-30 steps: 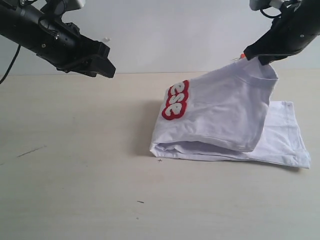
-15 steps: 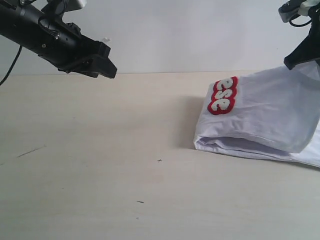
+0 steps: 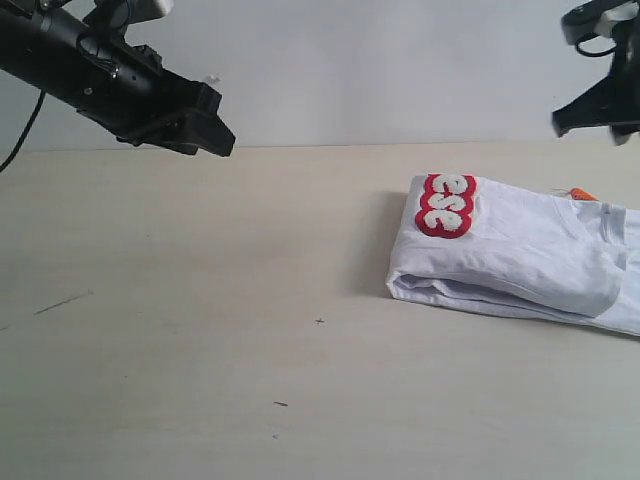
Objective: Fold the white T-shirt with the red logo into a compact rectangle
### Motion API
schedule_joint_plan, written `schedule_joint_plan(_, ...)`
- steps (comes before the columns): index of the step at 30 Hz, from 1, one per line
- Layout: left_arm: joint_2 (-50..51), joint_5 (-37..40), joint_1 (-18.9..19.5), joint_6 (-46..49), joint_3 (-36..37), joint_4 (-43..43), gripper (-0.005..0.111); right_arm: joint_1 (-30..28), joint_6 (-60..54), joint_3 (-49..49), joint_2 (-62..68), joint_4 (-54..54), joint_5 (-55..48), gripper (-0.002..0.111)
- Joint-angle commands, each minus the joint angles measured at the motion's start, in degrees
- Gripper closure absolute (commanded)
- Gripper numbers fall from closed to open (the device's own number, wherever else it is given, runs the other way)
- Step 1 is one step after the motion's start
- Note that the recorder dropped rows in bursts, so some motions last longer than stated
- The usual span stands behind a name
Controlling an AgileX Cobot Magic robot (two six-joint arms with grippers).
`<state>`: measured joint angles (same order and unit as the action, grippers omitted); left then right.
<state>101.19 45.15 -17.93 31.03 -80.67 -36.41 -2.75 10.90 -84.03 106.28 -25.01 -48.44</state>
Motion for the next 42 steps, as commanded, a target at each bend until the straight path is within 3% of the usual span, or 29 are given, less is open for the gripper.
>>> schedule_joint_plan(1,-1.19,1.4,0.18,3.36,0.56,-0.21,0.065,0.05,-24.28,-0.4,3.03,26.87,2.82,0.1)
schedule_joint_plan(3,-2.32,0.64,0.18,3.47,1.88,-0.21,0.081,0.05,-24.53,-0.4,4.77,27.59,2.82,0.108)
schedule_joint_plan(5,-3.53,0.1,0.18,3.62,3.2,-0.21,0.103,0.05,-22.7,-0.4,6.49,25.39,3.15,0.108)
schedule_joint_plan(6,-4.42,-0.56,0.32,4.06,4.12,-0.09,0.106,0.05,-21.49,-0.4,7.64,24.04,3.14,0.108)
schedule_joint_plan(15,-10.27,-6.3,0.32,2.74,10.74,1.77,0.107,2.05,-20.75,-0.4,16.19,23.55,6.42,0.108)
schedule_joint_plan(24,-14.17,-8.63,0.32,1.41,12.45,2.89,0.107,11.85,-23.26,-0.4,23.93,24.43,10.03,0.108)
schedule_joint_plan(35,-16.26,-9.76,0.32,0.0,12.45,3.03,0.107,23.22,-28.47,-0.4,22.04,29.5,9.64,0.108)
schedule_joint_plan(42,-21.51,-9.16,0.32,-0.28,13.54,4.52,0.107,26.11,-24.25,-0.4,20.24,31.08,11.65,0.108)
